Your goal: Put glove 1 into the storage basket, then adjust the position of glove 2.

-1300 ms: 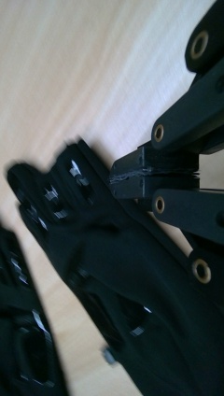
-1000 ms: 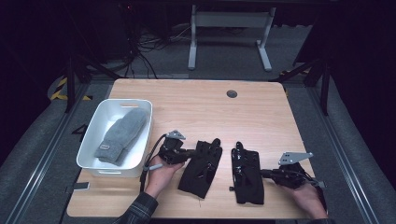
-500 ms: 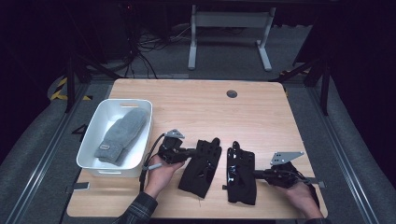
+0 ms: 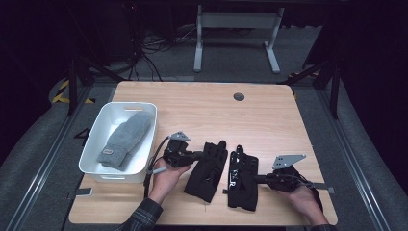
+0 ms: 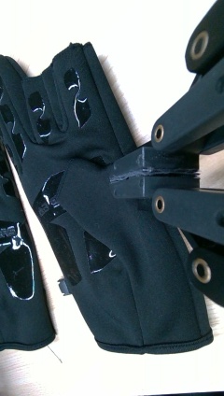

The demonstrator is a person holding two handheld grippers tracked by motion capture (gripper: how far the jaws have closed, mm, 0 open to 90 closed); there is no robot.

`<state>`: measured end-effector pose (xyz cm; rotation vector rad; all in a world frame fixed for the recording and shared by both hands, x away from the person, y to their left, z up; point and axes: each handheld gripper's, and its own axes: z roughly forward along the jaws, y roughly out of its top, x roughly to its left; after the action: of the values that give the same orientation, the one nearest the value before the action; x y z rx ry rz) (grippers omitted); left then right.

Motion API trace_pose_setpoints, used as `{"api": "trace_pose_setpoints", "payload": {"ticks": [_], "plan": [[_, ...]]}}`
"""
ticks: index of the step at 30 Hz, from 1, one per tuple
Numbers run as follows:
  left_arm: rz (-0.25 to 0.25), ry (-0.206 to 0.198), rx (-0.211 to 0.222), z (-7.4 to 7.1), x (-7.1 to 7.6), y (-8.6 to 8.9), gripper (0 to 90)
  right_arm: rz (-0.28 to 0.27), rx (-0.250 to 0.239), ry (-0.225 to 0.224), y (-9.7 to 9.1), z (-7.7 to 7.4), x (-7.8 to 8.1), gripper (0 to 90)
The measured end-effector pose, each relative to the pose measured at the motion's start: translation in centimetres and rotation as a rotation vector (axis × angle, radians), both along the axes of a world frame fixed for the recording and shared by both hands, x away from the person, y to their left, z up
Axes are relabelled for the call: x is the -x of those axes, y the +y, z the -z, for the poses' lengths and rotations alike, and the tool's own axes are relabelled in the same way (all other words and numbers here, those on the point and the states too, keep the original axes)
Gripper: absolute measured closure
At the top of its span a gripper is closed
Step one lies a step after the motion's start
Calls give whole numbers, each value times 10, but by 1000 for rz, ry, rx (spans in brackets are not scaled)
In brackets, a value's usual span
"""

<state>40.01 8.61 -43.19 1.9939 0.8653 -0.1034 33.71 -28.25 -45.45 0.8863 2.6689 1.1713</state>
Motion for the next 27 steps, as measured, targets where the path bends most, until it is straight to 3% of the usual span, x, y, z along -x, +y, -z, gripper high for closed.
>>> {"api": "trace_pose_setpoints", "payload": {"ticks": [11, 27], "plan": [[22, 18, 51, -3, 1, -4, 880, -22, -2, 5, 9, 1, -3, 900], [55, 15, 81, -9, 4, -12, 880, -37, -10, 8, 15, 1, -7, 900]]}}
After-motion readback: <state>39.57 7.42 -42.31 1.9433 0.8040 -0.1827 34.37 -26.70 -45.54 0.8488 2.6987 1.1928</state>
